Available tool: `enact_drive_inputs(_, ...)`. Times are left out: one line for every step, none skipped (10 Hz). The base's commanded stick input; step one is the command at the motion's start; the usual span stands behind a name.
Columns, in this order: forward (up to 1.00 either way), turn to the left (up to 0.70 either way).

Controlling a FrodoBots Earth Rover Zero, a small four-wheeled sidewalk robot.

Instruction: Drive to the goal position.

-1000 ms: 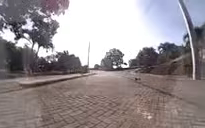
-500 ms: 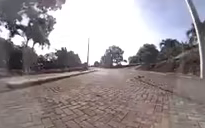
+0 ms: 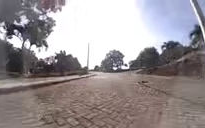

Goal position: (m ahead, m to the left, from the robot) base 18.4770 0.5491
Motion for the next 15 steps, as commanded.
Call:
enact_drive_inputs(1.00,0.00)
enact_drive_inputs(1.00,0.00)
enact_drive_inputs(1.00,0.00)
enact_drive_inputs(1.00,0.00)
enact_drive_inputs(1.00,0.00)
enact_drive_inputs(1.00,0.00)
enact_drive_inputs(1.00,0.00)
enact_drive_inputs(1.00,0.00)
enact_drive_inputs(1.00,0.00)
enact_drive_inputs(1.00,0.00)
enact_drive_inputs(1.00,0.00)
enact_drive_inputs(1.00,0.00)
enact_drive_inputs(1.00,0.00)
enact_drive_inputs(1.00,0.00)
enact_drive_inputs(1.00,0.00)
